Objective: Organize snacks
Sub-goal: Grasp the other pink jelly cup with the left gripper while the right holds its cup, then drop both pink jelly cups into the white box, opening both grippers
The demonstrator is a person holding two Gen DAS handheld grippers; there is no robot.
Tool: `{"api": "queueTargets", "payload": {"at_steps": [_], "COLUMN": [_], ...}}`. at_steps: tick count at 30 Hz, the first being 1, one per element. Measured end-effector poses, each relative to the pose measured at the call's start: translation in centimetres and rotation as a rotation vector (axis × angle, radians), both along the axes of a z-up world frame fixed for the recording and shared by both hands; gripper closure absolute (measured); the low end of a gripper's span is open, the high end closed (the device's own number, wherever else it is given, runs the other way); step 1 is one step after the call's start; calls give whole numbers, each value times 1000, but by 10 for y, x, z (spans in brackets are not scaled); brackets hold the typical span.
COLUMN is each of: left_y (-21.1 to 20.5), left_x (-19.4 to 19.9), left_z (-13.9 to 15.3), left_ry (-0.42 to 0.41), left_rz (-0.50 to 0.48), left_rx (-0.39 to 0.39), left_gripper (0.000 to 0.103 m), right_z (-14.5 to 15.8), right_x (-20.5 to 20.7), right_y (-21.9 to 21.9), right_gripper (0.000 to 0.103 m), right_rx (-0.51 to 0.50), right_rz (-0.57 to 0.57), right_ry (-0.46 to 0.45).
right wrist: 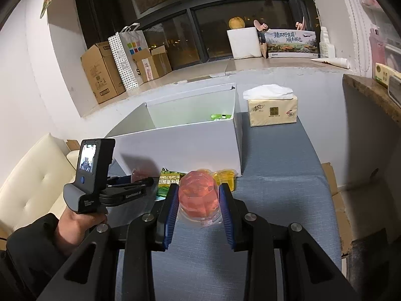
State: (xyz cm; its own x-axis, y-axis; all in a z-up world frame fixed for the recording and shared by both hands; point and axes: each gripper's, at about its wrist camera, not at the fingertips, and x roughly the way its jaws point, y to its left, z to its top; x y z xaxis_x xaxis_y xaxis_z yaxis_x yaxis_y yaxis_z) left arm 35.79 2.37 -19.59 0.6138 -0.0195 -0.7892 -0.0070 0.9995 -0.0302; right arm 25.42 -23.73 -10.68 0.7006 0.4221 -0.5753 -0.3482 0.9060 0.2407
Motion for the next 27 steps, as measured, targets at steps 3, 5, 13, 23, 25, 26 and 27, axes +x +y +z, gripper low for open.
{"api": "queueTargets", "payload": {"at_steps": [3, 5, 13, 23, 25, 26, 27], "left_y": [7, 11, 19, 30, 30, 29, 28], "left_x": [-10, -23, -94, -71, -53, -39, -28], "left_z": [4, 12, 67, 143, 152, 154, 155], "left_ry": [-14, -33, -172, -312, -322, -318, -314], "left_rz": [-1, -10, -79, -58, -65, -70, -70], "left_rx": [-15, -45, -101, -111, -101, -94, -96], "left_gripper": [55, 55, 55, 55, 55, 55, 55], "right_z": [1, 2, 13, 43, 51, 53, 54], "right_x": [-1, -2, 1, 56, 75, 86, 94], "right_y": [3, 8, 29, 55, 61, 63, 64], "right_gripper": [68, 68, 68, 68, 68, 68, 68], "right_rx": [-3, -11, -24, -51, -58, -62, -64], "right_rz": [5, 12, 45, 34, 35, 37, 38], "right_ry": [-4, -10, -45, -98, -104, -101, -99]}}
